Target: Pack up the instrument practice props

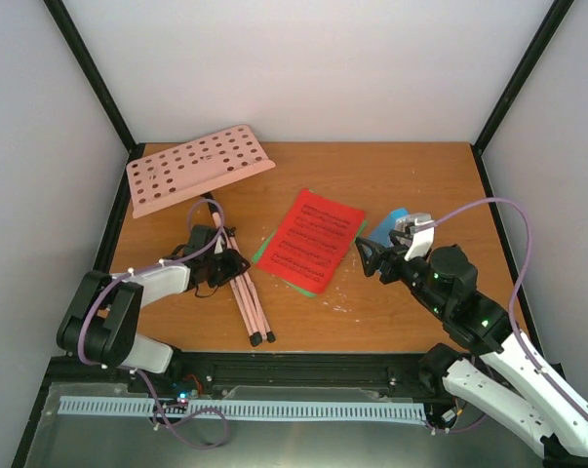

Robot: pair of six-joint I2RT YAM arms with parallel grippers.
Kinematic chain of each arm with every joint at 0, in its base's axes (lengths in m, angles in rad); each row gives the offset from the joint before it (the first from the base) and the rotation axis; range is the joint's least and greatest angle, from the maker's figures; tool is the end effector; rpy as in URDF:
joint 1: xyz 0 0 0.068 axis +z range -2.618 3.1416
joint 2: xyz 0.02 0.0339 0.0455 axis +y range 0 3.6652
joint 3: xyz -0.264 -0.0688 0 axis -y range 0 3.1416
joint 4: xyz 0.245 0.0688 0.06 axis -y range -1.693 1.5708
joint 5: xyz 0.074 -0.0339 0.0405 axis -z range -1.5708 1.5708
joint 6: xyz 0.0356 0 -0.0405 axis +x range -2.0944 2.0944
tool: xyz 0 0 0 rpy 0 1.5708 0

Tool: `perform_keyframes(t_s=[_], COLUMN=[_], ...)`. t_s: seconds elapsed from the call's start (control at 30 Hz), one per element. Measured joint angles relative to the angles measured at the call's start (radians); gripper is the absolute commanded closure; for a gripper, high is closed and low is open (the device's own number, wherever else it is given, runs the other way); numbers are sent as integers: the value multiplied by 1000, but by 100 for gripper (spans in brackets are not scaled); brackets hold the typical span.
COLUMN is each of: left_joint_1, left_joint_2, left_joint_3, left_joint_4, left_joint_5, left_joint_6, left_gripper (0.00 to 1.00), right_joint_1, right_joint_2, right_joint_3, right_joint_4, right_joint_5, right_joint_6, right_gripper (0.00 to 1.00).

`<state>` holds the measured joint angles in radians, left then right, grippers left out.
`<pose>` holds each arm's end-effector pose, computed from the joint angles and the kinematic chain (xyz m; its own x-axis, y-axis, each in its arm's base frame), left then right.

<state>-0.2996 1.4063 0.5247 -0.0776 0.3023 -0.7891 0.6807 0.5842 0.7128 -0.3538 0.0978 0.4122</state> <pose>0.2270 -0.0812 0.1346 -0.8670 -0.4413 -0.2315 -0.2416 0.7785 -0.5792 0.1123 0.0865 0.3256 -0.3803 0.2051 -0.9018 -0.4366 0.8198 0.3705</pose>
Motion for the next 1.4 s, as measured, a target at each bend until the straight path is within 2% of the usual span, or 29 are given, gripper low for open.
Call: perform_keyframes(t_s=[0.1,0.33,0.6,0.8,0.97,1.2,1.4], left_joint_1=[3,2,2,2,2,0,-5], left_joint_2=[37,72,97,164,189,209,214], left_joint_3=[35,93,134,214,244,272,271], left_joint_4=[0,-62,-114,-160,-187,-208,-164], left_joint_5=[-18,-44,-79,-102,-109,-120,-146], left_joint_6=[18,66,93,134,140,154,184], left_gripper=[83,65,67,66,61,49,47], right_joint_1=[0,0,-1,-1,-1,-1,-1], right_joint_2=[-23,-38,-100,-100,-100,-105,-113], right_joint_3=[0,-13,-84,-103,-125,-168,-214], right_joint_4=[-42,-92,-94,-90,-74,-38,-8], right_joint_5=[11,38,45,43,32,14,-12], right_joint_6=[7,50,104,117,123,132,143], right_gripper=[4,4,4,4,4,4,4])
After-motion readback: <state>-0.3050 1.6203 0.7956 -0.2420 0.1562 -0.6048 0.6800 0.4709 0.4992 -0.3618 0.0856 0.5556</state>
